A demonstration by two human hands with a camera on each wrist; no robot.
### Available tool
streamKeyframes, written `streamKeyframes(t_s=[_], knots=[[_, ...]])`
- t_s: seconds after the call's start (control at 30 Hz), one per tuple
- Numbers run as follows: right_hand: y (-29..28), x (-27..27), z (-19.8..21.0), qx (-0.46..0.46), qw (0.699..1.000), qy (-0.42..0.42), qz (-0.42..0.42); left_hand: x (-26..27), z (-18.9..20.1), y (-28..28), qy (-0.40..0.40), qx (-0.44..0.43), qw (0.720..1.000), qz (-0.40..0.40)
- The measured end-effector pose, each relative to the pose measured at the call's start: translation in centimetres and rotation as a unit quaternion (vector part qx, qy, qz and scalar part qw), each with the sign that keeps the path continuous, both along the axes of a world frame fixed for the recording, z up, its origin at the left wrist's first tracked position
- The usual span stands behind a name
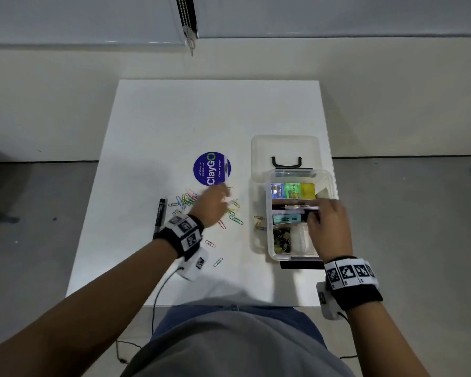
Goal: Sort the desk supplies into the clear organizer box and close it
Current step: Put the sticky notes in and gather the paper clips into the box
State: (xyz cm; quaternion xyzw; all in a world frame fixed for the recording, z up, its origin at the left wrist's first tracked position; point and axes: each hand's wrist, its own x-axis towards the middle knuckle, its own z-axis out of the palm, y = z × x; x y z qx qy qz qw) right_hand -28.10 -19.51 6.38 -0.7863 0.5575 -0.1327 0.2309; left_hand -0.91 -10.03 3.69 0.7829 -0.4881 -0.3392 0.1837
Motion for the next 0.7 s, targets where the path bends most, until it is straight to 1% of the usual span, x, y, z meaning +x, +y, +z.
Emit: streamKeyframes(t_s=[0.03,0.07,0.1,0.13,0.17,0.2,0.23,0.3,0.37,0.47,0.53,0.57,0.6,0.63,0.67,0.7], knots=[[-0.2,-0.4,-0.3,-0.033,0.999,0.02,-0.025,1.9,-1.2,0.9,-0.088,0.027,0.995,0.048],[-0.4,-0.8,-0.7,-0.033,0.998,0.041,-0.047,3.4,-2.1,1.9,-0.172,0.07,0.978,0.092],[-0.6,-1.0,-1.2,0.0,0.996,0.055,-0.064,4.6,-3.0,2.9,-0.228,0.12,0.957,0.131],[-0.6,-1.0,-1.6,0.047,0.995,0.051,-0.076,5.5,-3.6,3.9,-0.251,0.171,0.939,0.161],[-0.6,-1.0,-1.8,0.092,0.991,0.041,-0.084,6.0,-4.1,4.8,-0.246,0.213,0.927,0.186],[-0.5,-0.9,-1.8,0.118,0.989,0.029,-0.085,6.4,-4.7,5.6,-0.224,0.237,0.921,0.213],[-0.4,-0.9,-1.7,0.128,0.988,0.02,-0.083,6.6,-5.3,6.2,-0.199,0.244,0.919,0.239],[-0.5,-1.2,-1.5,0.129,0.988,0.01,-0.082,6.6,-6.3,7.2,-0.174,0.242,0.919,0.258],[-0.4,-1.5,-1.4,0.129,0.988,0.004,-0.083,6.3,-6.8,7.6,-0.167,0.247,0.919,0.256],[-0.4,-1.6,-1.4,0.133,0.987,-0.017,-0.086,5.2,-5.8,6.6,-0.143,0.234,0.922,0.273],[-0.5,-1.6,-1.6,0.138,0.986,-0.036,-0.086,4.1,-4.3,4.9,-0.147,0.179,0.938,0.259],[-0.5,-1.7,-1.7,0.14,0.985,-0.043,-0.086,3.4,-3.1,3.8,-0.147,0.141,0.951,0.232],[-0.5,-1.8,-1.9,0.14,0.985,-0.05,-0.084,2.5,-1.8,2.6,-0.134,0.101,0.968,0.188],[-0.5,-2.0,-2.0,0.141,0.985,-0.058,-0.082,1.5,-0.4,1.4,-0.104,0.06,0.985,0.126],[-0.6,-2.2,-2.1,0.143,0.984,-0.066,-0.079,0.4,1.1,0.2,-0.066,0.026,0.996,0.056],[-0.6,-2.3,-2.2,0.145,0.984,-0.073,-0.076,-0.9,2.4,-0.9,-0.03,0.005,0.999,-0.011]])
